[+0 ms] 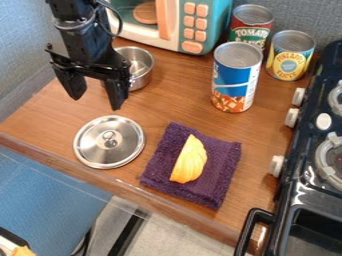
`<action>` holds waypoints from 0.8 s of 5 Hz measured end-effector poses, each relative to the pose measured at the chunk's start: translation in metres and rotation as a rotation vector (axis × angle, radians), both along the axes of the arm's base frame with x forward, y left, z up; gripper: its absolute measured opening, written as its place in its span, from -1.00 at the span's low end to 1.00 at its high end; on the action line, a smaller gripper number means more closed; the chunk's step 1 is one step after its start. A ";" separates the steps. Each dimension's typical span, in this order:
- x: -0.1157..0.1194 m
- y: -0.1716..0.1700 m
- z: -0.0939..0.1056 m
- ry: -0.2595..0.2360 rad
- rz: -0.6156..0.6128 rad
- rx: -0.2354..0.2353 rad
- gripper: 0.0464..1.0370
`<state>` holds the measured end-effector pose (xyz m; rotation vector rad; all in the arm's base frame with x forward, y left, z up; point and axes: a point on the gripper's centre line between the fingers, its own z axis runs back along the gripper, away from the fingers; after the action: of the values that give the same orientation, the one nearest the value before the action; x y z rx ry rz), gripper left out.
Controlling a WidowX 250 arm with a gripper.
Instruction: Pushed the blue can on the middle part of the table
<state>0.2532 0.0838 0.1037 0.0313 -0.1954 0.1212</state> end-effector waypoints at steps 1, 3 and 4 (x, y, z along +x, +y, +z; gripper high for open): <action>-0.001 -0.002 -0.007 0.023 0.002 -0.008 0.93; 0.070 -0.082 -0.005 0.015 -0.181 -0.003 0.93; 0.101 -0.123 -0.001 -0.009 -0.252 -0.010 0.93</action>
<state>0.3547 -0.0394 0.1030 -0.0036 -0.2058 -0.1288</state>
